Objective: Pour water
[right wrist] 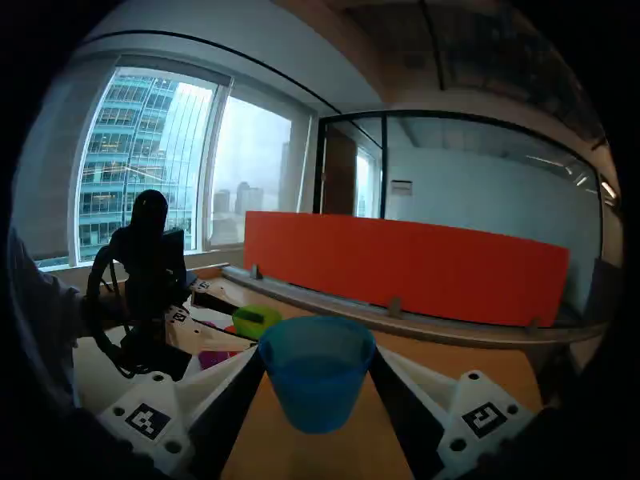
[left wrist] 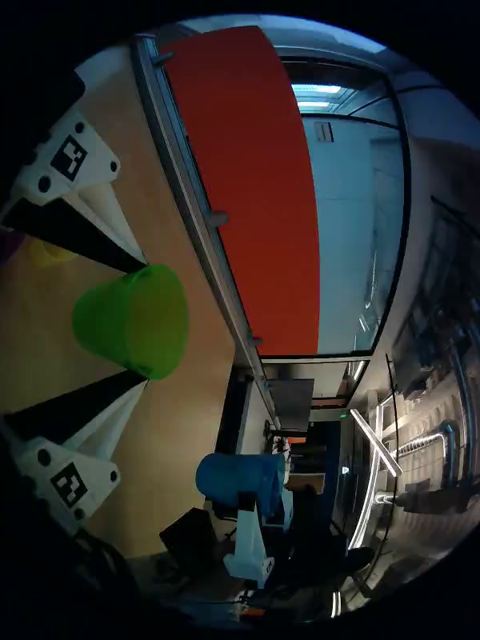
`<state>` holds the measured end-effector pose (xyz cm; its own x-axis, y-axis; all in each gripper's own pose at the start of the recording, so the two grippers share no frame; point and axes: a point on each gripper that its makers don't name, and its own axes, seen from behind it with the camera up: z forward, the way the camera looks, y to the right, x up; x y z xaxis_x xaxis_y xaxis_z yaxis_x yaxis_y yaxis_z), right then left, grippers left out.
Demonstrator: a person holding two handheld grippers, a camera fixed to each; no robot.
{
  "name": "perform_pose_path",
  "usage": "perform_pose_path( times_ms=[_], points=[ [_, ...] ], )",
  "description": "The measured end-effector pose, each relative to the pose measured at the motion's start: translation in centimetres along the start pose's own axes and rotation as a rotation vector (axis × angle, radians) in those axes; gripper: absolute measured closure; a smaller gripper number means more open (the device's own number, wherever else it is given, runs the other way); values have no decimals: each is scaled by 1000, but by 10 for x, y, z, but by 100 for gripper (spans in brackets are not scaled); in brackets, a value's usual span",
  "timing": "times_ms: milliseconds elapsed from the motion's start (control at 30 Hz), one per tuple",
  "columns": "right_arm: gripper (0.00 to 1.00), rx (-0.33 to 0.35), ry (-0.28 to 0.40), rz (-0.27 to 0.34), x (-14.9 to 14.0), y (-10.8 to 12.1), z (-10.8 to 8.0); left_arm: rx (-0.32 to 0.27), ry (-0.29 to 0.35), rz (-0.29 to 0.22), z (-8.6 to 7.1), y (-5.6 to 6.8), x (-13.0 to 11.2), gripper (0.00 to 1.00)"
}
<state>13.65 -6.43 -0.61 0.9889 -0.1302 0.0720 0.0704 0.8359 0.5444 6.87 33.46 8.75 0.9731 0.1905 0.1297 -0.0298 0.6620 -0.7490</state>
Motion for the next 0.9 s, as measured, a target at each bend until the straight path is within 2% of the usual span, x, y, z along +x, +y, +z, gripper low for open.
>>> perform_pose_path(
  times_ms=[267,500,900],
  points=[
    [9,4,0,-4,2,-4,0,0,28,2,-7,-1,8,14],
    [9,12,0,-10,3,-6,2,-26,62,-13,-25,2,14,14],
    [9,58,7,-35,10,-20,11,17,82,-3,-67,-18,13,14]
  ],
)
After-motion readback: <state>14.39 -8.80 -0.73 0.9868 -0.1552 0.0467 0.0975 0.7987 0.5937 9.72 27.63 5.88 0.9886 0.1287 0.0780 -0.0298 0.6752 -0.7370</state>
